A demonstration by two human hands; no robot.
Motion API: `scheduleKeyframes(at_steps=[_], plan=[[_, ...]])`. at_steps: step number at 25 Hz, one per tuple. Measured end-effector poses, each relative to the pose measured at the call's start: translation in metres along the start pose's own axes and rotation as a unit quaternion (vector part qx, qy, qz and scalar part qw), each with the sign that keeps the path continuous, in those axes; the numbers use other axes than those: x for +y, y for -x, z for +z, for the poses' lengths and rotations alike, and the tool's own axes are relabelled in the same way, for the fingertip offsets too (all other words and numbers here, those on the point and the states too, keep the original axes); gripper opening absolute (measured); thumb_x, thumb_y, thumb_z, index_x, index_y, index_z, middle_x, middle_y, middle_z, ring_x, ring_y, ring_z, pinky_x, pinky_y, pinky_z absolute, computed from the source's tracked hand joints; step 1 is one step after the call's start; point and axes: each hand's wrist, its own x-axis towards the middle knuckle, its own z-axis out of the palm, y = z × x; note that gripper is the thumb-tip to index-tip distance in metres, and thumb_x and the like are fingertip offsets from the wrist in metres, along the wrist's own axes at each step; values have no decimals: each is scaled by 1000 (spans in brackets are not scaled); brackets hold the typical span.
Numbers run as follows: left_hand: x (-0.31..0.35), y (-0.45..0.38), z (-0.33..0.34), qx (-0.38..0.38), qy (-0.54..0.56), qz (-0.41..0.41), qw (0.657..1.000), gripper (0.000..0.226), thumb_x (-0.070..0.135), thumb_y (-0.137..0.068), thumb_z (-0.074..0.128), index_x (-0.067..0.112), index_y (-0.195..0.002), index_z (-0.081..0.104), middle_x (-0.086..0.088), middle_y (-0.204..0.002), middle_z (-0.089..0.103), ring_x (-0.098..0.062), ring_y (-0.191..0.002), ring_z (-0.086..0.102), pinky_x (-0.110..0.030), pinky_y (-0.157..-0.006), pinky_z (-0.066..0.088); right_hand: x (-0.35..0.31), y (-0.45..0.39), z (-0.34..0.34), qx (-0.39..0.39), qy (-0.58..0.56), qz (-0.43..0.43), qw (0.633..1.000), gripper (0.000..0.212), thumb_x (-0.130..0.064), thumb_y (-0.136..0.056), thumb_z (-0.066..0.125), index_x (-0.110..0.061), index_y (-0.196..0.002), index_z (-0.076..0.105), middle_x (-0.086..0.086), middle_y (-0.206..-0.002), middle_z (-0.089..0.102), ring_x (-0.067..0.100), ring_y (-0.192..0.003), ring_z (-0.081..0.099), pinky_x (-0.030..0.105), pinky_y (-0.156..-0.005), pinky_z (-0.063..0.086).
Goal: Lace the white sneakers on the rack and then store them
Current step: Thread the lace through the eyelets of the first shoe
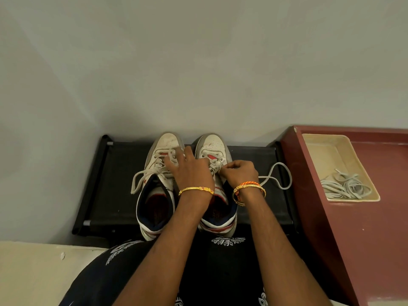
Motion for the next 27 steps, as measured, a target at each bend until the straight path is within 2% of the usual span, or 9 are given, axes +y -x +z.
scheduleKeyframes(at_steps=[6,9,11,13,15,18,21,23,27], plan=[[-7,-4,-10,91,108,-35,989,21,28,-89,55,23,-105,68,4,-130,49,-19,-123,40,-48,-105,18,0,-1,-2,-6,-5,1,1000,8,-17,-79,71,-18,-73,68,-2,-78,62,14,-78,56,30,-74,49],[-24,-7,-23,231,197,-108,947,21,24,-88,52,16,-105,61,-2,-115,56,-20,-107,49,-42,-96,23,0,-2,-1,-7,-2,-1,1000,4,-18,-79,71,-16,-77,69,-3,-79,61,14,-78,56,31,-74,49],[-38,-10,-28,289,258,-165,907,33,23,-87,53,13,-118,53,-7,-124,52,-24,-117,46,-41,-98,22,0,-1,-2,-8,-2,-3,1000,4,-18,-80,71,-16,-78,70,-3,-78,61,15,-79,56,31,-74,49],[-44,-9,-28,260,271,-203,904,70,30,-83,60,10,-142,29,-14,-148,30,-29,-138,27,-46,-107,17,1,-1,-2,-8,1,-8,1000,3,-18,-80,71,-16,-78,70,-2,-80,62,16,-81,58,30,-75,49],[-36,2,-26,185,219,-182,941,96,39,-78,65,8,-149,7,-17,-155,6,-30,-145,4,-51,-112,8,1,-1,-3,-7,8,-18,1000,2,-17,-81,70,-16,-79,70,1,-85,66,18,-85,61,31,-77,51],[-19,18,-19,57,135,-67,987,76,47,-81,59,16,-143,28,-14,-150,20,-31,-140,13,-49,-111,14,1,-1,-5,-26,21,-55,998,11,-13,-84,67,-22,-77,69,2,-90,68,16,-85,62,28,-73,49],[-14,19,-2,-23,113,-12,993,43,38,-87,54,11,-120,52,-13,-126,48,-31,-118,45,-40,-95,39,2,0,-7,-38,48,-101,993,23,-9,-88,58,-27,-80,70,-2,-83,67,7,-60,51,21,-54,39],[-15,12,6,-40,144,-22,989,30,29,-89,52,6,-107,59,-15,-113,58,-31,-104,55,-36,-83,45,1,-1,-9,-33,42,-98,994,28,-5,-89,51,-24,-85,71,-3,-79,65,9,-55,48,19,-47,37],[-12,5,2,4,169,-26,985,30,25,-89,55,6,-111,57,-13,-111,59,-29,-103,55,-36,-81,45,1,-6,-16,-22,-78,-47,996,17,-9,-87,56,-19,-81,69,1,-78,68,20,-81,65,29,-71,54]])
